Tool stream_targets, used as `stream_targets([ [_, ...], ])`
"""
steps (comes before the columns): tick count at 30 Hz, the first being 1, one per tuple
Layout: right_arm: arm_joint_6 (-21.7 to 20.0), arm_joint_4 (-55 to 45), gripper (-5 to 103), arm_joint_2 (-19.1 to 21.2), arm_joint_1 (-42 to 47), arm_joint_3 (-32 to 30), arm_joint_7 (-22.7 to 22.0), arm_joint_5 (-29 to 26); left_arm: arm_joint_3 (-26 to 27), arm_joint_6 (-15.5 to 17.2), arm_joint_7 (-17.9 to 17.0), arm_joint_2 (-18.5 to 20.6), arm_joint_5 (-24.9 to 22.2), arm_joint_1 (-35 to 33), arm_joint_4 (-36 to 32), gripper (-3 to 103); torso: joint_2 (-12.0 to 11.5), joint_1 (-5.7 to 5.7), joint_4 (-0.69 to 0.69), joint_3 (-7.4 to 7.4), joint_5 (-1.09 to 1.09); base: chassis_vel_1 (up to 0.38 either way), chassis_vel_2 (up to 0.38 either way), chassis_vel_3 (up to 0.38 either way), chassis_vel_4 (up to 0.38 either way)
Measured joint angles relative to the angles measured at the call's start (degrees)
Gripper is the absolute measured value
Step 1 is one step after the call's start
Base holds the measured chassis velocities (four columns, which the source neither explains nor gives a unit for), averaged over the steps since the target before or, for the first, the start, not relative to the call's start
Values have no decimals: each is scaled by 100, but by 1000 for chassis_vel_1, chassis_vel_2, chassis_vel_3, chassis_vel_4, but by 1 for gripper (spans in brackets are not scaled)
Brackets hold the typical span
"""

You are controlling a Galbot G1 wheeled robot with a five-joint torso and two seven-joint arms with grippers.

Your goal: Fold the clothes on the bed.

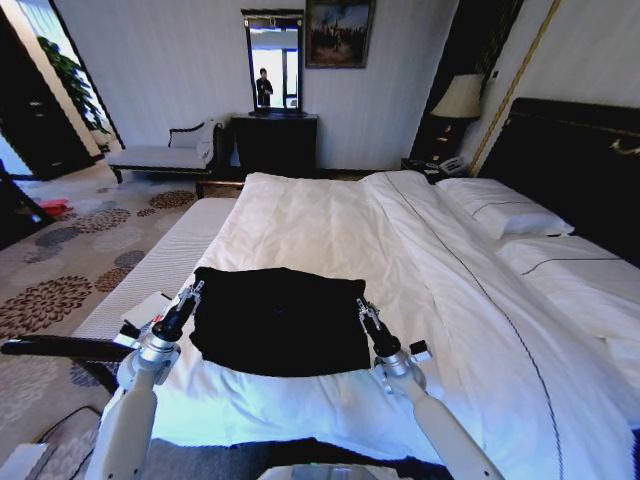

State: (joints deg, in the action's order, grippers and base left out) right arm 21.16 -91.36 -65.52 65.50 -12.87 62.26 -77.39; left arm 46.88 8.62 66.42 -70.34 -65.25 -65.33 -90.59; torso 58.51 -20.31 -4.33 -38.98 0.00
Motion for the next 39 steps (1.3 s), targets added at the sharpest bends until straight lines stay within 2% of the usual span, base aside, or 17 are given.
stream_targets([
  [11, -73, -160, 1, 239, -44, -143, 69, 29, 72, 51, 2, 97, -80, -54, -411, 2, 0, 0, 0, 0, 0, 0, 0, 0, 0],
  [19, -79, -249, 1, 263, -19, -174, 94, 35, 111, 76, 2, 126, -152, -108, -546, 2, 0, 0, 0, 0, 0, 0, 0, 0, 0],
  [28, -100, -652, 1, 336, 58, -380, 108, -49, 281, 157, -11, 183, -524, -130, -1019, 2, 0, 0, 0, 0, 0, 0, 0, 0, 0],
  [39, -109, -1074, 1, 360, 120, -640, -52, -231, 414, 189, -34, 177, -820, -153, -1206, 2, 0, 1, 0, 0, 0, 0, 0, 0, 0],
])
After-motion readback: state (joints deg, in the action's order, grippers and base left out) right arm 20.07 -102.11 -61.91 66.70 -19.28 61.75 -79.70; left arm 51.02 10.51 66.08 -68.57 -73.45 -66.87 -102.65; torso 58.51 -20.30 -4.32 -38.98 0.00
